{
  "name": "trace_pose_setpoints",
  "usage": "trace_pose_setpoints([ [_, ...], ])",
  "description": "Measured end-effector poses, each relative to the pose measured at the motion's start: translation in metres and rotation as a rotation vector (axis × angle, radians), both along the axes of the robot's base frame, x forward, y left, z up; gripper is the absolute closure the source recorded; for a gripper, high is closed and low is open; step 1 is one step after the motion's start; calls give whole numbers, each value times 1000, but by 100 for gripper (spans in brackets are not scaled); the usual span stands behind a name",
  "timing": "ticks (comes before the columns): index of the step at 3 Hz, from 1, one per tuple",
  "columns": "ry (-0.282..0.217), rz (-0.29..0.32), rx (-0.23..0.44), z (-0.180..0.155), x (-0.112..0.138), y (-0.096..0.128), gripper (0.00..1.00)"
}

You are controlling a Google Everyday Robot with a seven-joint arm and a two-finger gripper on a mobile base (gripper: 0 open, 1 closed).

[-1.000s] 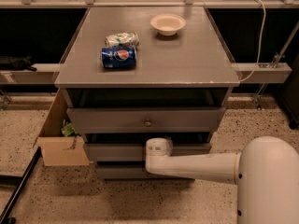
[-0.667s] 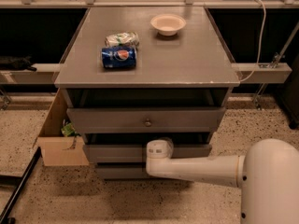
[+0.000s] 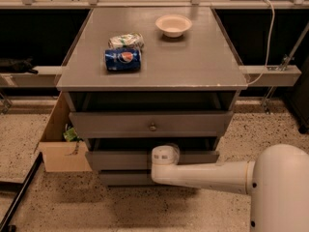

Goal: Open middle drawer

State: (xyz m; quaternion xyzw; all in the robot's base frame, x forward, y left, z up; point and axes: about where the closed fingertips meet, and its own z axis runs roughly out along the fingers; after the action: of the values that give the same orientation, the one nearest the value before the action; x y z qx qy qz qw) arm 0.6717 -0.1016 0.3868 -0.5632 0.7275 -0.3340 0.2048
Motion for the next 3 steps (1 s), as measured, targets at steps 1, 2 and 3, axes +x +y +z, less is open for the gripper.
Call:
trace_pose_setpoints([
  [1, 4, -2, -2, -3, -5, -2, 100],
  [2, 7, -8, 4, -2, -10, -2, 100],
  [3, 7, -8, 4, -2, -10, -2, 100],
])
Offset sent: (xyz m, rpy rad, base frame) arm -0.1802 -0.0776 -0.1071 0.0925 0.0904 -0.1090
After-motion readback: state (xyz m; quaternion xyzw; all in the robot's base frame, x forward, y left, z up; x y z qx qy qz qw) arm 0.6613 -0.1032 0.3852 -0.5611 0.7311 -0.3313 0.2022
